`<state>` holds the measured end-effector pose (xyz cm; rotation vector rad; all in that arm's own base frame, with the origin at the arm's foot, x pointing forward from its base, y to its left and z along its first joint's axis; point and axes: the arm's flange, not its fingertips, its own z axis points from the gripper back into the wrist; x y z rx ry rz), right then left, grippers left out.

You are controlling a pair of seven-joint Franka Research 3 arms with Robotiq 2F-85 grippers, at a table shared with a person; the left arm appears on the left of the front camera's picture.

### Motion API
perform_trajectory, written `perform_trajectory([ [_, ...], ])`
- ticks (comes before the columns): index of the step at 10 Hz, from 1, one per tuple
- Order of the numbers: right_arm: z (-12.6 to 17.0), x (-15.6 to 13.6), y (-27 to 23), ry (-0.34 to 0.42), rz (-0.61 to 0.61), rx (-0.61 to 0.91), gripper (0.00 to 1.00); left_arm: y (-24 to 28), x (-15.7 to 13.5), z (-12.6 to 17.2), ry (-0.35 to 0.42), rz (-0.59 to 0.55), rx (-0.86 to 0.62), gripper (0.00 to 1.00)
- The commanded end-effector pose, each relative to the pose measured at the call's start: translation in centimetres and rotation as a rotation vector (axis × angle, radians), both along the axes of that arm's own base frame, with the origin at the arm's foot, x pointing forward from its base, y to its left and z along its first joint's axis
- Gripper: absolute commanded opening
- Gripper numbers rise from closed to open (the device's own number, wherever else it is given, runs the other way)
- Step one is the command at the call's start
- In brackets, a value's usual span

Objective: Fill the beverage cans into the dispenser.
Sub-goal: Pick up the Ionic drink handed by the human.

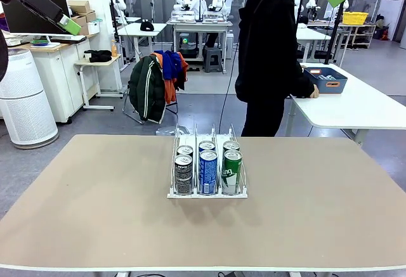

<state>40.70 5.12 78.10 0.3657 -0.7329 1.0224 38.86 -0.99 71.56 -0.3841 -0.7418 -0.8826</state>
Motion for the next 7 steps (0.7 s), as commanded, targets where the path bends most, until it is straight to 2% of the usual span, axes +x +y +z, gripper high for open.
perform_trajectory([
  [1, 0.0, 0.1, 0.1, 0.003, 0.006, 0.008, 1.0, -0.5, -0.4, 0.5, -0.01, -0.011, 0.023, 1.0],
  [3, 0.0, 0.1, 0.1, 0.003, 0.006, 0.008, 1.0, -1.4, -1.0, 0.8, -0.03, -0.039, 0.04, 1.0],
  [7, 0.0, 0.1, 0.1, 0.003, 0.006, 0.008, 1.0, -1.6, -1.3, 0.7, -0.025, -0.063, 0.054, 1.0],
])
